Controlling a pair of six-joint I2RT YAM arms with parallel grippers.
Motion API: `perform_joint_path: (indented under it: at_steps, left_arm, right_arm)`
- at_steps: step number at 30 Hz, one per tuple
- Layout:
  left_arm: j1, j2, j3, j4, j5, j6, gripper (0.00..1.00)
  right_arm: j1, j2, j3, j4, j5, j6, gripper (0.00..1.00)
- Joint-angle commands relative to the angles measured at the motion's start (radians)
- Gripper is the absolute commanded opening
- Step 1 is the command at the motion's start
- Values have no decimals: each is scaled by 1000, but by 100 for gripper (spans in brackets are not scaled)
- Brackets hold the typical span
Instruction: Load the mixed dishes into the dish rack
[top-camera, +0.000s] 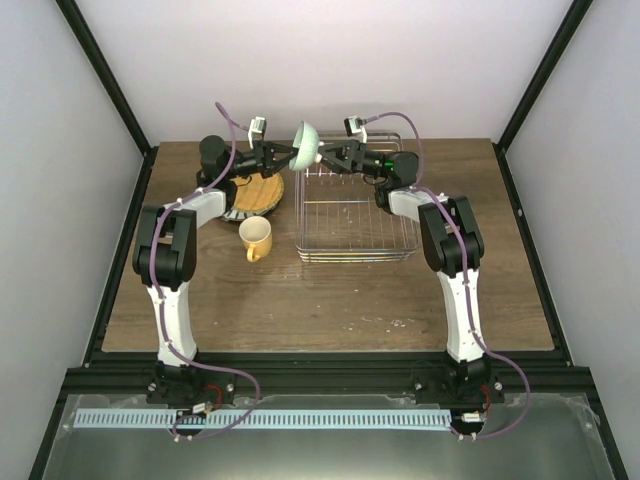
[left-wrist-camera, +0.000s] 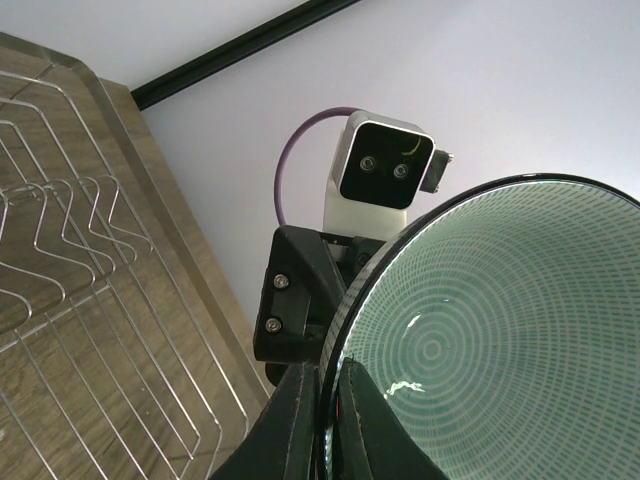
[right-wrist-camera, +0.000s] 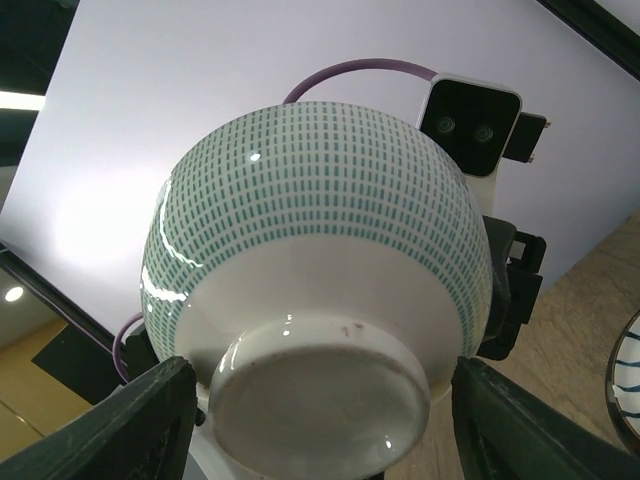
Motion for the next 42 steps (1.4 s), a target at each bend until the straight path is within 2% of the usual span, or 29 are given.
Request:
perform_joint_path:
  at_steps: [1, 11, 29, 32, 36, 40, 42]
  left_arm:
    - [-4, -15, 8, 60, -8, -5, 0]
    - [-6, -5, 7, 65, -13, -10, 0]
    - [-6, 33, -5, 141, 8, -40, 0]
    - [-6, 12, -20, 58, 8, 44, 0]
    - [-6, -34, -17, -183, -1, 233, 0]
    - [-6, -76, 6, -435, -30, 437, 0]
    - [-6, -96, 22, -542, -52, 542, 9]
  right_arm:
    - [7, 12, 53, 37, 15, -10, 68]
    - [6, 16, 53, 52, 16, 11, 42]
    - [7, 19, 55, 38, 17, 2, 30]
    - [7, 18, 55, 35, 16, 2, 24]
    - [6, 17, 55, 31, 11, -1, 23]
    - [6, 19, 55, 24, 11, -3, 13]
    - [7, 18, 55, 22, 9, -6, 11]
